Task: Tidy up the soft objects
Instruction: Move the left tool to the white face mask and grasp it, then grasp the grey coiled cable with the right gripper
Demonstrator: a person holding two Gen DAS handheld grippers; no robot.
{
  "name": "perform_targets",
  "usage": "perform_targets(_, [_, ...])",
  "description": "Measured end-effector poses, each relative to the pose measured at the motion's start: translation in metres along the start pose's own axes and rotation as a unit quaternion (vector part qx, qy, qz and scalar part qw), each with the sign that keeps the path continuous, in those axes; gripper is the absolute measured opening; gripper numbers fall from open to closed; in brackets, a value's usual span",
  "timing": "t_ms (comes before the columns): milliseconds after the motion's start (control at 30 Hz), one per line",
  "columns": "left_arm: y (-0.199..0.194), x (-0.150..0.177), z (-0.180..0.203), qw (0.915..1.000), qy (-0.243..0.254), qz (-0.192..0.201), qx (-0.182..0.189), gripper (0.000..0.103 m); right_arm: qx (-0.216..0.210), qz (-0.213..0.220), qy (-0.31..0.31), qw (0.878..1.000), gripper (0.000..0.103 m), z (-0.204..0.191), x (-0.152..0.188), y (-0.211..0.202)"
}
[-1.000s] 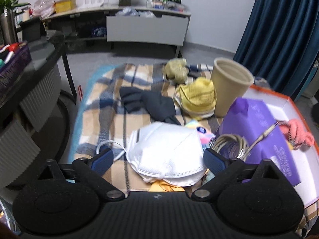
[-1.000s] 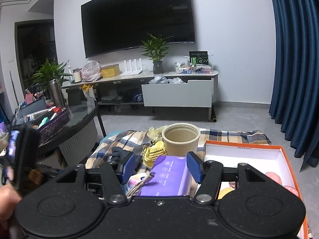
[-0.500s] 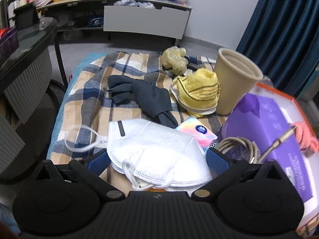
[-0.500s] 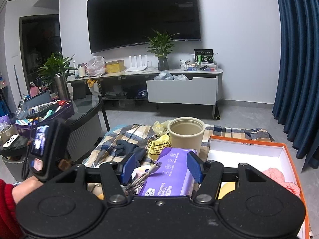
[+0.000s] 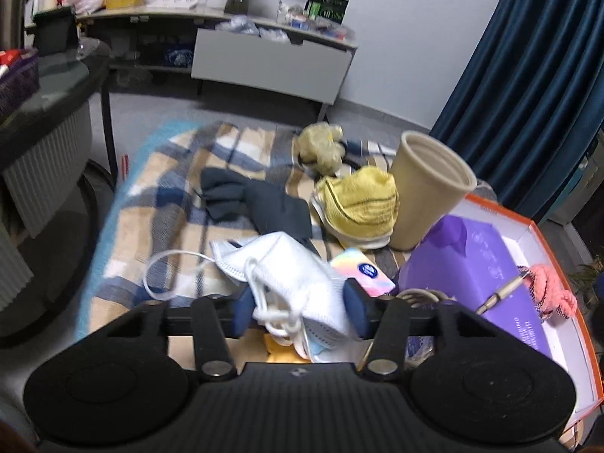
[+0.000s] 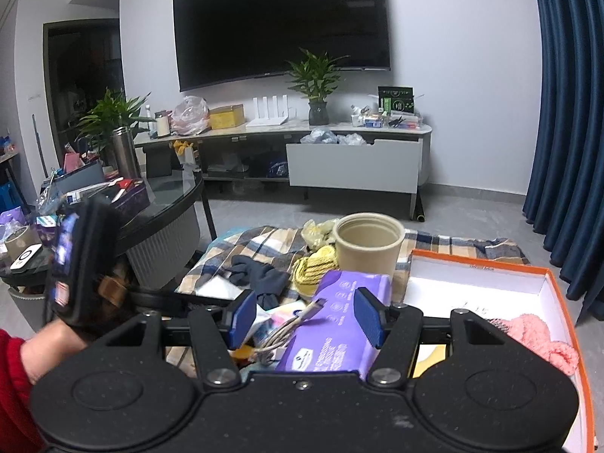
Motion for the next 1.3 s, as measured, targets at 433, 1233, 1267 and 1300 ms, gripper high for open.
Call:
perform_targets(433, [-0.046, -0.004, -0.029, 0.9970, 0.042, 0.054, -0.036, 0.045, -0.024, -0.054, 0.016, 0.998, 0.070, -0.074, 0.021, 0.037])
perform_targets(1233, [-0.055, -0.003, -0.048, 0.9958, 0.074, 0.052, -0.013, 0.045, 0.201, -0.048, 0.104, 0.973, 0.017, -0.080, 0.034, 0.113])
perform_targets(1267, [-0.055, -0.004, -0.048, 0.9958, 0.074, 0.052, -0.011, 0.045, 0.197, -0.046, 0.099, 0.974, 0.017, -0.082, 0.033, 0.109])
perform_targets(1300, [-0.055, -0.004, -0.046, 0.9957, 0.075, 0.053, -0.010, 0.045, 0.190, -0.040, 0.090, 0.977, 0.017, -0.085, 0.032, 0.104])
Point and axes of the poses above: each gripper's, at about its wrist camera, not at the fingertips, and y roughly the way its jaws point, z to its right, x to its underside, the point moved 1 cm from there along y, roughly the way its jaws point, and after that the axes turned 12 degrees about -y, right-handed, at the moved point
